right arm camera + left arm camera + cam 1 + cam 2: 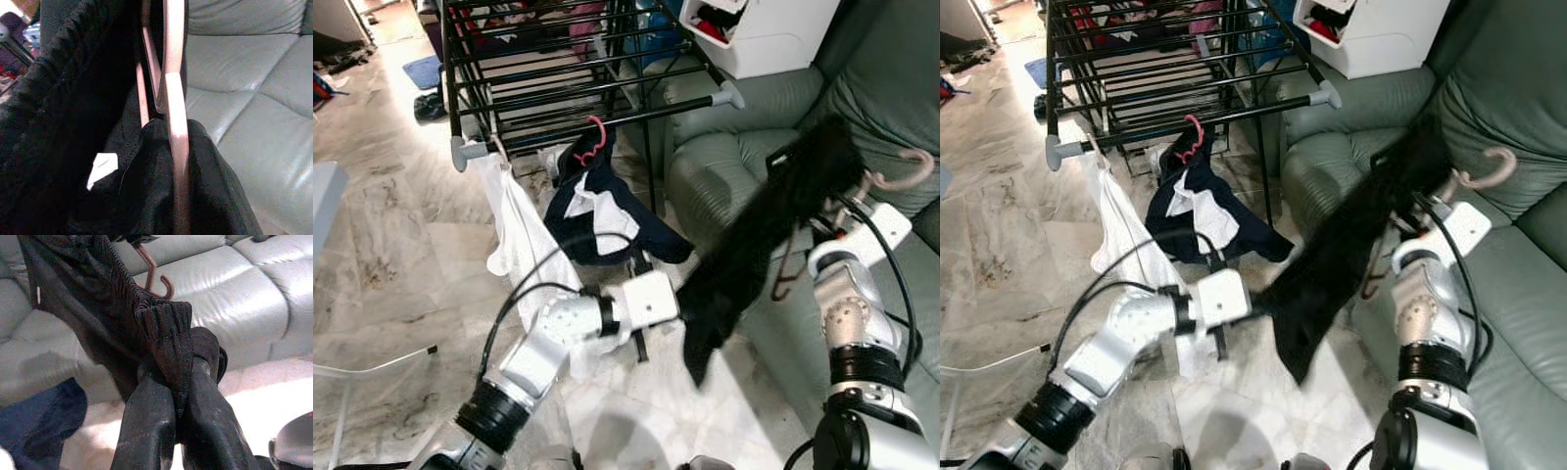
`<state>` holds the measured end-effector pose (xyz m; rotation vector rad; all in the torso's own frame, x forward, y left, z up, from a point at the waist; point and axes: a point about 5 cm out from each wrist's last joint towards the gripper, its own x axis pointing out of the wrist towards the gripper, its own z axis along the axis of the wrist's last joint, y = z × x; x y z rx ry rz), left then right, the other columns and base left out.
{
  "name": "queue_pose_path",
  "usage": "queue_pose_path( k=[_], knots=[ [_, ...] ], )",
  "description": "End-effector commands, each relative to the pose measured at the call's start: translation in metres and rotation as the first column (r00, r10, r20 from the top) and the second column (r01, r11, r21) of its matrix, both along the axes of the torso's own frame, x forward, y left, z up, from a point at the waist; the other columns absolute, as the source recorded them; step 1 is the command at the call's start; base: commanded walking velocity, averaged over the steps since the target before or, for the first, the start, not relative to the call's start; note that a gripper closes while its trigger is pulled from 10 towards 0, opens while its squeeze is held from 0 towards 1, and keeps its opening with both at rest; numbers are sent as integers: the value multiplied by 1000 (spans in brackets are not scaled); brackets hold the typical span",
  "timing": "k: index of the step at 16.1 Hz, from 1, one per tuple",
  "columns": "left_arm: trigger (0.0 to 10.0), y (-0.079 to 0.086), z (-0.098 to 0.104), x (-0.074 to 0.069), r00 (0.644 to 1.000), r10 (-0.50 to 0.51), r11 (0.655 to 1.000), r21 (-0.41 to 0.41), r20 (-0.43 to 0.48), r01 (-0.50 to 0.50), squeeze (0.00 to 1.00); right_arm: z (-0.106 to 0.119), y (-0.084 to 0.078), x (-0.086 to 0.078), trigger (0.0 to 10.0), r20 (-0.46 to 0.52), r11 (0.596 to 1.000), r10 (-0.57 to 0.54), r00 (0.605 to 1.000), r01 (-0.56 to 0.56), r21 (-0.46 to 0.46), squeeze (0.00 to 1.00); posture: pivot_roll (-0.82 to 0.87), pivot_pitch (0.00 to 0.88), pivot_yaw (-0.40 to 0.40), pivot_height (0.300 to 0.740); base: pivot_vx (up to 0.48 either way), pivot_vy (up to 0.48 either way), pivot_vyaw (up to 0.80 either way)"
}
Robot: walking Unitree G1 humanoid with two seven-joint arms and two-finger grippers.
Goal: Hang hanger
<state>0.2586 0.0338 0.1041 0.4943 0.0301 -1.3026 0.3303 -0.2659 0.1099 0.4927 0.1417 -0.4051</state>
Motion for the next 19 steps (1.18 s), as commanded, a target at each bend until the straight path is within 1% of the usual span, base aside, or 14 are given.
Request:
queue_pose_path(
  k=[1,2,3,6,7,8,10,12,13,15,16,17,18,19],
  knots=[
    [10000,8,-14,-6,997,-16,999,39,-71,18,196,25,-23,-1,10000,94,993,-97,991,102,-54,0,-70,0,29,740,0,0,0],
    [10000,9,-20,-7,995,0,999,43,-102,5,1000,32,-19,-1,10000,124,991,-70,990,83,-106,0,-70,0,29,740,0,0,0],
    [10000,10,-27,-8,990,6,999,46,-142,1,1000,43,-8,2,10000,175,981,17,984,17,-192,0,-70,0,29,740,0,0,0],
    [10000,10,-33,-7,990,25,998,56,-138,-17,1000,52,10,4,10000,235,952,144,961,-70,-297,0,-70,0,22,740,0,0,0],
    [10000,11,-36,-5,991,32,997,69,-129,-23,1000,55,21,3,10000,246,922,225,943,-124,-366,0,-70,0,22,740,0,0,0],
    [10000,15,-39,-2,993,48,995,94,-109,-37,1000,56,34,-1,10000,224,843,348,910,-200,-500,0,-70,0,22,740,0,0,0],
    [10000,22,-40,1,994,68,992,109,-89,-58,1000,52,39,-7,10000,195,790,416,888,-246,-562,0,-72,0,26,740,0,0,0],
    [10000,42,-32,16,988,155,982,104,16,-156,1000,42,39,-21,10000,102,665,502,859,-308,-680,0,-70,0,28,740,0,0,0],
    [10000,44,-31,18,986,165,981,103,30,-167,1000,41,39,-23,10000,91,650,506,857,-310,-694,0,-70,0,29,740,0,0,0],
    [10000,64,-19,35,960,260,961,72,108,-268,1000,36,36,-30,10000,40,573,532,846,-325,-752,0,-69,0,32,740,0,0,0],
    [10000,67,-16,38,952,282,955,61,117,-290,1000,35,36,-31,10000,29,555,539,842,-330,-763,0,-69,0,32,740,0,0,0],
    [10000,80,-2,52,913,376,925,-1,160,-381,1000,28,40,-39,10000,-26,498,598,801,-397,-771,0,-69,0,32,740,0,0,0],
    [10000,83,3,55,900,403,914,-28,168,-404,1000,26,42,-42,10000,-43,481,618,785,-421,-769,0,-62,0,32,740,0,0,0],
    [10000,87,11,61,877,439,898,-68,194,-434,1000,20,45,-48,10000,-80,443,656,750,-469,-764,0,-62,0,32,740,0,0,0]
  ],
)
